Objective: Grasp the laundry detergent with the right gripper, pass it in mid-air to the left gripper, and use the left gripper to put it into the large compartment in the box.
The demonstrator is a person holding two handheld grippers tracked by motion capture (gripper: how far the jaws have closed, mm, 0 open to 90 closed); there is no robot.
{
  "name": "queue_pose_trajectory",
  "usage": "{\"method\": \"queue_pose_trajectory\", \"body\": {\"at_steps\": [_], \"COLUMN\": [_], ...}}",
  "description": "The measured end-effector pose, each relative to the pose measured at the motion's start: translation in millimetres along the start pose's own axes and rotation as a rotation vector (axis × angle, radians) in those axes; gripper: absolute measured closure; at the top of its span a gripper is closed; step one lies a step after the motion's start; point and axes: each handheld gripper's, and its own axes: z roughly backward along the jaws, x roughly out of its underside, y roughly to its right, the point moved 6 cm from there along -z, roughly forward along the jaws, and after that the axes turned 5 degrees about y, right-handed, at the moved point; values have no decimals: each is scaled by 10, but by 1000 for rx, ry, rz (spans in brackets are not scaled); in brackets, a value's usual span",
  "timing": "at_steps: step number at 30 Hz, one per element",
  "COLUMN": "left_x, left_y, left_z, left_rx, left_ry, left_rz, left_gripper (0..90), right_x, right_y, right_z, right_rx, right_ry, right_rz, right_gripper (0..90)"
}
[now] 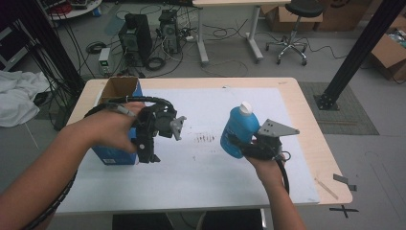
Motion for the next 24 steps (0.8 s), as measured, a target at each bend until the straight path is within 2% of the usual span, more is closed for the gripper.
{"method": "queue_pose_trajectory", "body": {"at_steps": [1,4,10,16,20,24], "left_x": [-9,-40,-96,-152,-191,-224], "left_y": [2,8,5,-18,-15,-7], "left_z": [1,3,41,53,52,41], "left_rx": [3,6,23,20,25,29], "left_ry": [-4,-10,-5,-6,-9,-12], "left_rz": [2,-4,-13,-18,-21,-22], "left_gripper": [1,1,1,1,1,1], "right_x": [-16,-59,-69,-17,4,6], "right_y": [-4,-15,-134,-291,-416,-507], "right_z": [7,27,30,-15,-56,-103], "right_rx": [-16,-107,-246,-339,-405,-449], "right_ry": [-4,7,-50,-93,-72,-52], "right_rz": [5,-2,78,153,173,180], "right_gripper": [462,462,458,456,455,454]}}
